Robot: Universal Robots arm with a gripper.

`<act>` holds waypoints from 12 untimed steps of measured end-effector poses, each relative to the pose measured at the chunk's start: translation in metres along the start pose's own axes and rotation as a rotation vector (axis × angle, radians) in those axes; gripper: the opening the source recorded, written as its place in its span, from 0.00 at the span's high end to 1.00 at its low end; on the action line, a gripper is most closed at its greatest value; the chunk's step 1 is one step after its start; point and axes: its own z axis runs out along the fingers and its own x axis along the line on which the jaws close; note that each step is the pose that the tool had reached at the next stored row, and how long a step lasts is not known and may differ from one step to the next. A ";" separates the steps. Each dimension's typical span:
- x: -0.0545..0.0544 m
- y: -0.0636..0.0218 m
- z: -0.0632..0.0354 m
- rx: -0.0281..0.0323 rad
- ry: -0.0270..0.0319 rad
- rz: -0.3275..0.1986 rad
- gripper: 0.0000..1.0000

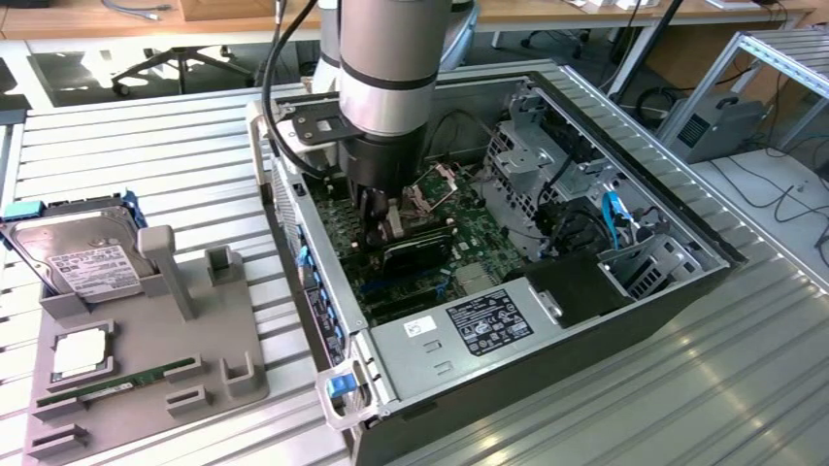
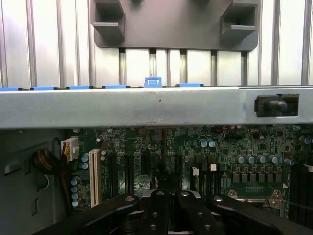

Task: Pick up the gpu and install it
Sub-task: 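Press down on the gpu until it lock into place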

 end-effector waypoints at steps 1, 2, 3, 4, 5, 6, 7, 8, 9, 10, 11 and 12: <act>0.000 0.0000 0.0003 0.0000 0.0002 0.000 0.89; 0.000 0.0000 0.0007 0.0000 0.0003 0.000 0.89; 0.000 0.0000 0.0011 0.0000 0.0005 0.000 0.89; 0.000 0.0000 0.0015 0.0000 0.0006 0.000 0.89; 0.000 0.0000 0.0017 -0.0001 0.0008 0.000 0.89; 0.000 0.0000 0.0020 -0.0002 0.0010 -0.001 0.89; 0.000 0.0000 0.0023 -0.0002 0.0010 -0.001 0.89; 0.000 0.0000 0.0028 -0.0001 0.0009 -0.001 0.89; 0.000 0.0000 0.0033 -0.0001 0.0008 -0.001 0.89; 0.000 0.0000 0.0035 -0.0002 0.0009 -0.001 0.89; 0.000 0.0000 0.0039 -0.0001 0.0009 -0.002 0.89; 0.000 0.0000 0.0042 0.0000 0.0008 -0.002 0.89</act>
